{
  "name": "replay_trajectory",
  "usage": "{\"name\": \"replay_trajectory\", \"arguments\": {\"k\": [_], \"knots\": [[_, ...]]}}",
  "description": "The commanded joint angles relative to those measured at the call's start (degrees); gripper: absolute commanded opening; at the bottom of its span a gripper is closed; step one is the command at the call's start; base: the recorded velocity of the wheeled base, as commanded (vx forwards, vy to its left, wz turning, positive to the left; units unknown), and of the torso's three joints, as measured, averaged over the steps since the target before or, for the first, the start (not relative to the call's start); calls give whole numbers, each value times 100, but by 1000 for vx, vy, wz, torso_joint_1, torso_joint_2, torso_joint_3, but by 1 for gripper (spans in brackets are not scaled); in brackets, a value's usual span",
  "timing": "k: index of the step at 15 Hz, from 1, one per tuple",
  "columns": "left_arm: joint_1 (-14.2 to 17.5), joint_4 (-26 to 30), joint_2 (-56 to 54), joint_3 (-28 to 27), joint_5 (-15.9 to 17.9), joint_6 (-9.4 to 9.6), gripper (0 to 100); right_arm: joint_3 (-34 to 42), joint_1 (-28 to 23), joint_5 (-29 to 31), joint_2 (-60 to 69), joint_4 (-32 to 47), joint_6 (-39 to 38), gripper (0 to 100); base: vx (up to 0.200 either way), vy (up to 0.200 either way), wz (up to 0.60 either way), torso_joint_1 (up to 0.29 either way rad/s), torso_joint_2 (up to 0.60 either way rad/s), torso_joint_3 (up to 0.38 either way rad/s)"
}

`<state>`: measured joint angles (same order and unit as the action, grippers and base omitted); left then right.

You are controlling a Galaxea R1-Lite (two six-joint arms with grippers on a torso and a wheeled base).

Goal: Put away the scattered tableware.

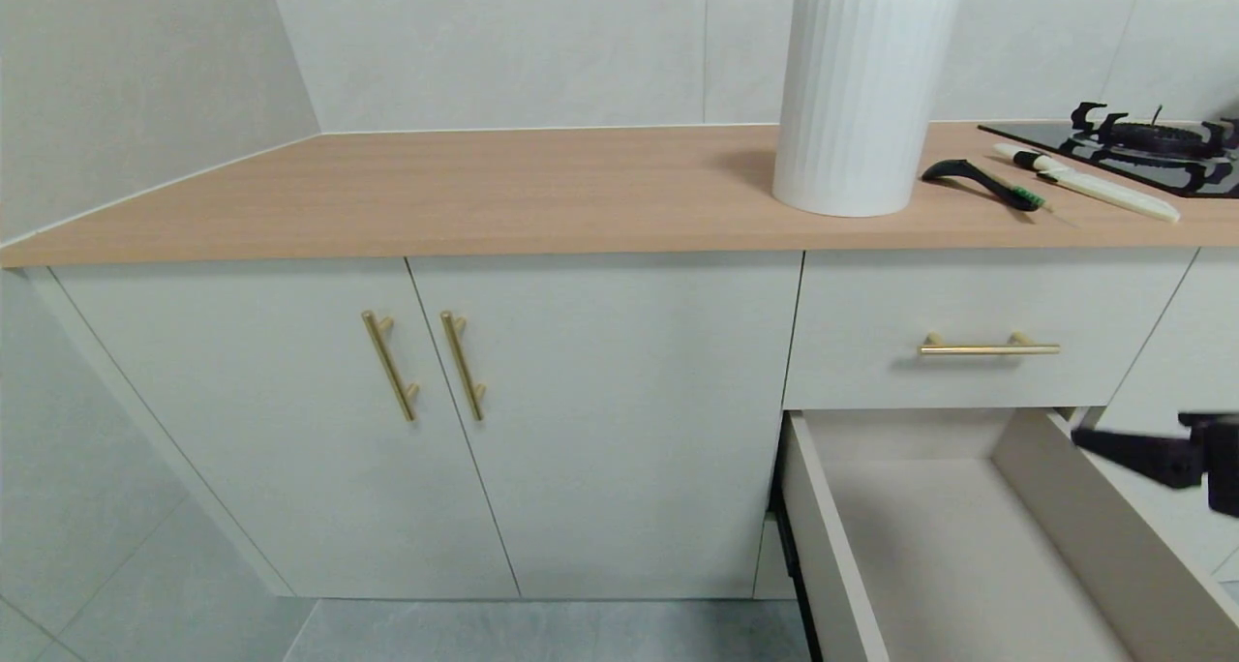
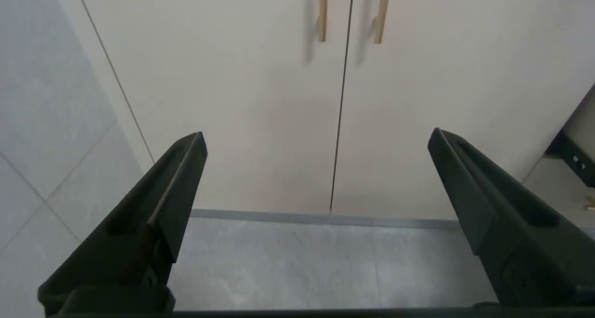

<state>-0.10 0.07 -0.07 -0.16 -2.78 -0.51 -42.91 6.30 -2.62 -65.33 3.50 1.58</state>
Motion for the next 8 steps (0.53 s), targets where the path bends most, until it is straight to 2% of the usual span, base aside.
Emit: {"name": "replay_trajectory", "arguments": {"k": [1, 8], "knots": [[1, -7, 7, -2, -3, -2, 100, -1053, 38, -116, -498, 46, 0, 100, 0, 0, 0, 0, 0, 0], [1, -7, 7, -2, -3, -2, 100, -1176, 11, -89, -806, -209, 9, 100, 0, 0, 0, 1, -14, -14]]}}
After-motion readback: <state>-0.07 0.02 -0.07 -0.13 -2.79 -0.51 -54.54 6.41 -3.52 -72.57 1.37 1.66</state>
